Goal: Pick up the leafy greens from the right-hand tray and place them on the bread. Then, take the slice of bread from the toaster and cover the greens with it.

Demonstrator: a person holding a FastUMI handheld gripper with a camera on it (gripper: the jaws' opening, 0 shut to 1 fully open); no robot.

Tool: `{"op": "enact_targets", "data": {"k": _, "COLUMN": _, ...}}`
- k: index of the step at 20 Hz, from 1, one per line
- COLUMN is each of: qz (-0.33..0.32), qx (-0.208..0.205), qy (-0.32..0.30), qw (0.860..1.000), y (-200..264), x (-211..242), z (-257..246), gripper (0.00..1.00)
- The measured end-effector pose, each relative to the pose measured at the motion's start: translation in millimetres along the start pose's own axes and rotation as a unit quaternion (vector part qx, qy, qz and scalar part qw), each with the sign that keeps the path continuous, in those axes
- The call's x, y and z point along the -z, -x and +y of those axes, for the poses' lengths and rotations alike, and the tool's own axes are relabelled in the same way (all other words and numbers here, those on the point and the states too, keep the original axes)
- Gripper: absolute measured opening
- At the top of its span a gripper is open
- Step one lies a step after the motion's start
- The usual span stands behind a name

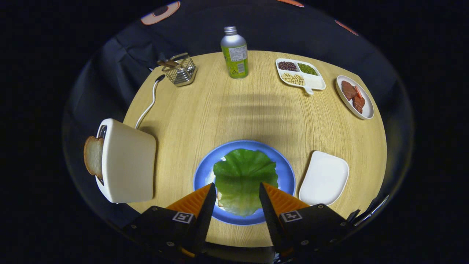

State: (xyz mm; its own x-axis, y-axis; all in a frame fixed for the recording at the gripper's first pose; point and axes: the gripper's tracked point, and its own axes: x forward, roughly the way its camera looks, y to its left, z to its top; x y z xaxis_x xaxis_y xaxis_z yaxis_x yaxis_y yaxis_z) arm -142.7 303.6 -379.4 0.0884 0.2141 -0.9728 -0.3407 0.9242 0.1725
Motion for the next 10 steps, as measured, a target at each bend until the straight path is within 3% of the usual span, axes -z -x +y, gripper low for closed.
{"op": "enact_targets", "data": {"k": 4, "qz": -0.022, "qx": -0.022, "qy": 0.01, "qw": 0.999, "y": 37, "x": -21, "z": 47, "gripper": 0.89}}
{"op": "enact_targets", "data": {"k": 10, "qz": -0.042, "qx": -0.08, "qy": 0.026, "qw": 0.996, "y": 86, "x": -48, "z": 136, "gripper": 0.98}}
